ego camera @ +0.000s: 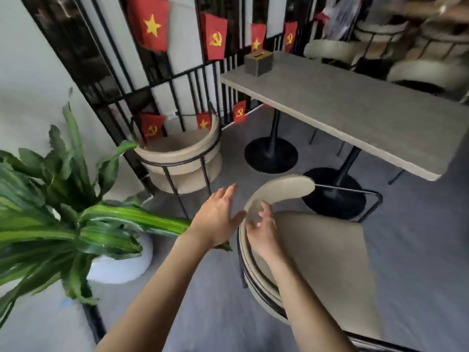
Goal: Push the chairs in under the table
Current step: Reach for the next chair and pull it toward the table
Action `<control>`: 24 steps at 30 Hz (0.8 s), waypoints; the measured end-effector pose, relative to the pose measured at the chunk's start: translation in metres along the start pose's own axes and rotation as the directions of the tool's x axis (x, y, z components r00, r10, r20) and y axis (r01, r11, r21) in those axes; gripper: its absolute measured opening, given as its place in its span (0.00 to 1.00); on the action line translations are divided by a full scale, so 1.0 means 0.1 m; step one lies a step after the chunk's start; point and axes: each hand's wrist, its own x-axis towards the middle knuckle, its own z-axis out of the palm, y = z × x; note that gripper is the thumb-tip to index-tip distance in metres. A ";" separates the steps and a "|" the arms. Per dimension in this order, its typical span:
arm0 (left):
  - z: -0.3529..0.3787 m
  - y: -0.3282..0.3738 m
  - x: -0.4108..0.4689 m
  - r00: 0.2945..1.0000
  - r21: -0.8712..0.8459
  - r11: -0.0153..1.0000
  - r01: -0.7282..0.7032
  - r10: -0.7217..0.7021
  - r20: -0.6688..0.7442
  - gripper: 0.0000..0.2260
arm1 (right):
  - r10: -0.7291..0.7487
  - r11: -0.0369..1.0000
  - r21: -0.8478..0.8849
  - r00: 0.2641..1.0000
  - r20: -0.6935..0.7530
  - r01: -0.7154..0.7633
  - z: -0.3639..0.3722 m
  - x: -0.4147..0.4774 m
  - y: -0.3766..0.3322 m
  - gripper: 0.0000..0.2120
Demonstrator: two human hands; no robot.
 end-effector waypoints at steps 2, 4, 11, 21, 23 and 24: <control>0.09 -0.08 0.35 0.991 0.065 0.992 -0.104 0.098 0.088 0.29 | 0.057 0.998 -0.012 0.996 -0.075 -0.058 0.07 0.08 0.03 0.31; 0.19 -0.16 0.67 0.960 0.083 0.971 -0.225 0.205 0.193 0.29 | 0.137 0.989 -0.045 0.982 -0.133 -0.144 0.14 0.17 0.06 0.31; 0.47 -0.49 1.21 0.655 0.007 0.787 -0.617 0.508 0.559 0.33 | 0.509 0.859 0.075 0.831 -0.225 -0.506 0.58 0.40 0.23 0.36; 1.11 -0.94 1.81 0.356 0.180 0.400 -0.899 0.425 0.832 0.34 | 0.683 0.640 -0.207 0.671 -0.289 -0.740 1.21 0.56 0.72 0.24; 1.30 -0.98 1.94 0.329 0.247 0.246 -0.937 0.391 0.860 0.30 | 0.673 0.629 -0.192 0.652 -0.350 -0.753 1.27 0.61 0.79 0.23; 1.39 -0.99 1.99 0.326 0.268 0.194 -0.944 0.402 0.856 0.28 | 0.662 0.633 -0.161 0.637 -0.396 -0.757 1.30 0.63 0.83 0.22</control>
